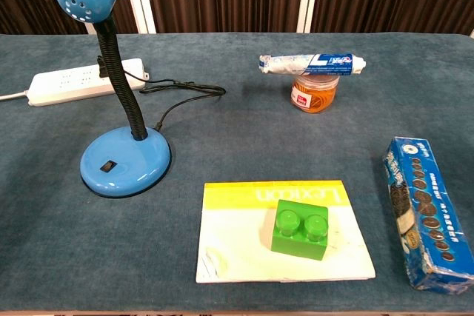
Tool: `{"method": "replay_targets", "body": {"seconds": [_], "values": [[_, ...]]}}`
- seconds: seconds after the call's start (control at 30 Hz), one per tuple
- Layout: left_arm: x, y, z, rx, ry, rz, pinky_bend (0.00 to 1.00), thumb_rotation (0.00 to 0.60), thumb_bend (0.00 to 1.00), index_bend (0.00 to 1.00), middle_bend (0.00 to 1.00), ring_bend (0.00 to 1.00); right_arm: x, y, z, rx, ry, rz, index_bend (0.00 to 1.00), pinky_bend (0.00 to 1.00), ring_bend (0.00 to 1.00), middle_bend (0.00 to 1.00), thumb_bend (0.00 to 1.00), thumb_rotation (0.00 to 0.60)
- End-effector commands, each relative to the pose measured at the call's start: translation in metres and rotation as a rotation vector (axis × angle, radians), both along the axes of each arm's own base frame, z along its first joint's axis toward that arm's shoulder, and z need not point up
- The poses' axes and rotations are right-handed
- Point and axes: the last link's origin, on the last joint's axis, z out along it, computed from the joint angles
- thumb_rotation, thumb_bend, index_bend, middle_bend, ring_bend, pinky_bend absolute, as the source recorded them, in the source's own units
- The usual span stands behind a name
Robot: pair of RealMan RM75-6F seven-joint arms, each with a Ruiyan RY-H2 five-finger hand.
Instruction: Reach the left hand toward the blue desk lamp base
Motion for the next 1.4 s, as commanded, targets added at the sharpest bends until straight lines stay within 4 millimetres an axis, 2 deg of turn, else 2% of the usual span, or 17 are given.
{"method": "replay_targets", "body": {"seconds": [0.03, 0.3, 0.47, 0.9, 1.13, 1.2, 1.3, 1.4], "values": [[0.0, 0.0, -0.001, -0.004, -0.001, 0.002, 0.11, 0.6, 0.07, 0.1, 0.13, 0.03, 0.0, 0.0, 0.0, -0.001, -0.001, 0.001, 0.0, 0.0, 0.04, 0.02, 0.1, 0.6], [0.001, 0.0, 0.001, 0.0, -0.002, -0.005, 0.11, 0.6, 0.07, 0.09, 0.13, 0.03, 0.0, 0.0, 0.001, -0.003, -0.002, 0.001, 0.0, 0.0, 0.04, 0.02, 0.1, 0.6], [0.0, -0.001, 0.003, 0.007, 0.004, -0.012, 0.17, 0.6, 0.07, 0.08, 0.13, 0.04, 0.0, 0.0, 0.002, -0.006, -0.003, 0.0, 0.0, 0.0, 0.04, 0.02, 0.1, 0.6], [-0.004, 0.002, 0.005, 0.007, 0.003, 0.003, 0.16, 0.6, 0.07, 0.08, 0.13, 0.04, 0.0, 0.0, 0.0, -0.003, -0.002, -0.001, 0.0, 0.01, 0.04, 0.02, 0.1, 0.6], [-0.001, 0.002, 0.002, -0.005, -0.005, -0.013, 0.12, 0.6, 0.08, 0.07, 0.14, 0.06, 0.0, 0.0, 0.001, 0.001, 0.004, 0.005, 0.0, 0.02, 0.04, 0.02, 0.1, 0.6], [0.001, 0.004, 0.0, -0.016, -0.008, -0.028, 0.16, 0.6, 0.09, 0.07, 0.15, 0.09, 0.0, 0.0, 0.001, 0.0, 0.003, 0.0, 0.0, 0.03, 0.04, 0.02, 0.1, 0.6], [0.004, 0.004, -0.007, -0.039, 0.003, -0.059, 0.28, 0.6, 0.1, 0.07, 0.18, 0.15, 0.0, 0.0, 0.002, 0.001, 0.0, -0.002, 0.0, 0.01, 0.04, 0.02, 0.1, 0.6], [0.01, 0.004, -0.019, -0.102, 0.016, -0.11, 0.49, 0.6, 0.18, 0.07, 0.26, 0.29, 0.001, 0.001, 0.002, 0.011, -0.003, 0.008, 0.0, 0.0, 0.04, 0.02, 0.1, 0.6]]}}
